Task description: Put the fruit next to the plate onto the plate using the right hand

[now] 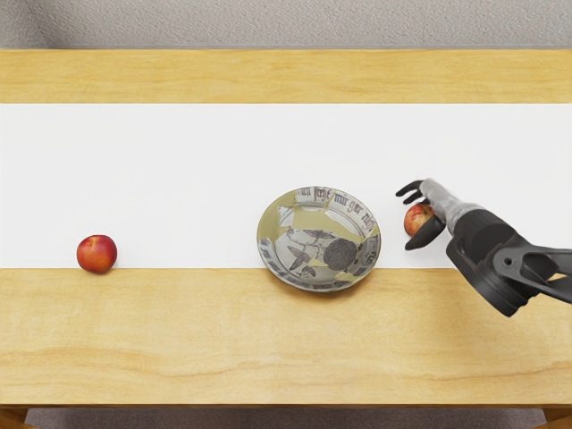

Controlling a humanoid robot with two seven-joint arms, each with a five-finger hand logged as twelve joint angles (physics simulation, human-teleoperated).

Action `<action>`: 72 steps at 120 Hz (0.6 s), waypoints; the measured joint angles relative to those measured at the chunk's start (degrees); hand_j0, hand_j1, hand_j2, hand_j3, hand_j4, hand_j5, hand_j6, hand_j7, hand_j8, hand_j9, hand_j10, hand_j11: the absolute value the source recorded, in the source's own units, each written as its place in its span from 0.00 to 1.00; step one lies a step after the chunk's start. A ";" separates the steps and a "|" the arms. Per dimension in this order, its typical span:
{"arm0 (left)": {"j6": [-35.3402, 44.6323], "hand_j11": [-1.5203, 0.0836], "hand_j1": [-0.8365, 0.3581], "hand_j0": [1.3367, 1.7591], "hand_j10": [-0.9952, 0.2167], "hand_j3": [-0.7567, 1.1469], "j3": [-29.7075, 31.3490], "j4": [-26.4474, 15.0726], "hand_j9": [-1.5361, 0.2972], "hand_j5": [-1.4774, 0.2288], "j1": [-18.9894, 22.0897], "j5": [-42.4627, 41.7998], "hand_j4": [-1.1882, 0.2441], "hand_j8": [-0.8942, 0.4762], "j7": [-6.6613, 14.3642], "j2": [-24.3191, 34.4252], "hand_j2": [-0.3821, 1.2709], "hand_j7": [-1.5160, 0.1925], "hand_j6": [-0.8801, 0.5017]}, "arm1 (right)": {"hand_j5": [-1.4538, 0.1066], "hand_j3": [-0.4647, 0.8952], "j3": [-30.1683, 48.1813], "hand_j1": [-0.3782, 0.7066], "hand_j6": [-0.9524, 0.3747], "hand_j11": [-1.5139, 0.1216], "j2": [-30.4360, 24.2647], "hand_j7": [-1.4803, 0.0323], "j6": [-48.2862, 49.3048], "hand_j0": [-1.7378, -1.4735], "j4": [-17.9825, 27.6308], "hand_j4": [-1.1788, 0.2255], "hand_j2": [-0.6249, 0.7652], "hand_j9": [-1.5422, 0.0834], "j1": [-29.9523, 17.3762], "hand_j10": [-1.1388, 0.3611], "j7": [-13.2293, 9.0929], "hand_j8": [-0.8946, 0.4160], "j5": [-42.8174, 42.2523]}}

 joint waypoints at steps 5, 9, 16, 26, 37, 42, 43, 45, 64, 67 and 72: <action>0.00 0.95 0.99 0.76 0.82 0.40 -0.01 0.00 0.84 0.87 0.00 0.00 0.83 0.65 0.00 0.00 0.23 0.89 0.64 | 0.62 0.34 -0.01 0.45 0.43 0.62 0.00 0.65 0.00 0.30 0.00 0.57 0.40 0.64 -0.04 0.50 0.00 0.40 0.03; 0.00 0.95 0.99 0.76 0.82 0.40 0.00 0.00 0.84 0.87 0.00 0.00 0.83 0.65 0.00 0.00 0.23 0.89 0.64 | 0.60 0.34 -0.01 0.47 0.41 0.61 0.00 0.64 0.00 0.30 0.00 0.55 0.40 0.63 -0.08 0.49 0.00 0.40 0.04; 0.00 0.95 0.99 0.76 0.82 0.40 0.00 0.00 0.84 0.87 0.00 0.00 0.83 0.65 0.00 0.00 0.23 0.89 0.64 | 0.58 0.34 -0.01 0.50 0.39 0.58 0.00 0.61 0.01 0.30 0.00 0.53 0.39 0.60 -0.12 0.47 0.00 0.38 0.10; 0.00 0.95 0.99 0.76 0.82 0.40 0.00 0.00 0.84 0.87 0.00 0.00 0.83 0.65 0.00 0.00 0.23 0.89 0.64 | 0.54 0.34 -0.02 0.54 0.36 0.55 0.00 0.58 0.02 0.30 0.00 0.50 0.39 0.57 -0.16 0.44 -0.01 0.35 0.19; 0.00 0.95 0.99 0.76 0.82 0.40 0.00 0.00 0.84 0.87 0.00 0.00 0.83 0.65 0.00 0.00 0.23 0.89 0.64 | 0.52 0.34 -0.01 0.56 0.34 0.52 0.05 0.55 0.06 0.31 0.01 0.48 0.39 0.55 -0.22 0.46 -0.03 0.37 0.19; 0.00 0.95 0.99 0.76 0.82 0.40 -0.01 0.00 0.84 0.87 0.00 0.00 0.83 0.65 0.00 0.00 0.23 0.89 0.64 | 0.50 0.34 0.03 0.56 0.33 0.51 0.07 0.54 0.12 0.31 0.02 0.47 0.38 0.53 -0.37 0.46 -0.04 0.39 0.10; 0.00 0.95 0.99 0.76 0.82 0.40 -0.01 0.00 0.84 0.87 0.00 0.00 0.83 0.65 0.00 0.00 0.23 0.89 0.64 | 0.50 0.34 0.04 0.56 0.32 0.51 0.07 0.53 0.13 0.31 0.01 0.47 0.38 0.53 -0.40 0.47 -0.03 0.39 0.08; 0.00 0.95 0.99 0.76 0.82 0.40 -0.01 0.00 0.84 0.87 0.00 0.00 0.83 0.65 0.00 0.00 0.23 0.89 0.64 | 0.50 0.34 0.05 0.56 0.32 0.50 0.07 0.53 0.15 0.32 0.01 0.46 0.37 0.53 -0.45 0.48 -0.03 0.39 0.03; 0.00 0.95 0.99 0.76 0.82 0.40 -0.01 0.00 0.84 0.87 0.00 0.01 0.83 0.65 -0.01 0.00 0.23 0.89 0.64 | 0.47 0.34 0.16 0.58 0.31 0.46 0.06 0.49 0.14 0.33 0.01 0.42 0.41 0.49 -0.83 0.49 -0.02 0.41 -0.10; 0.00 0.95 0.99 0.76 0.82 0.40 -0.01 0.00 0.84 0.87 0.00 0.00 0.83 0.65 -0.01 0.00 0.23 0.89 0.64 | 0.46 0.34 0.23 0.58 0.31 0.45 0.05 0.48 0.13 0.33 0.01 0.42 0.41 0.48 -0.84 0.49 -0.02 0.41 -0.04; 0.00 0.95 0.99 0.76 0.82 0.40 -0.01 0.00 0.84 0.87 0.00 0.00 0.83 0.65 -0.01 0.00 0.23 0.89 0.64 | 0.44 0.34 0.39 0.58 0.30 0.44 0.00 0.47 0.13 0.33 0.01 0.41 0.43 0.47 -0.82 0.49 -0.03 0.41 0.14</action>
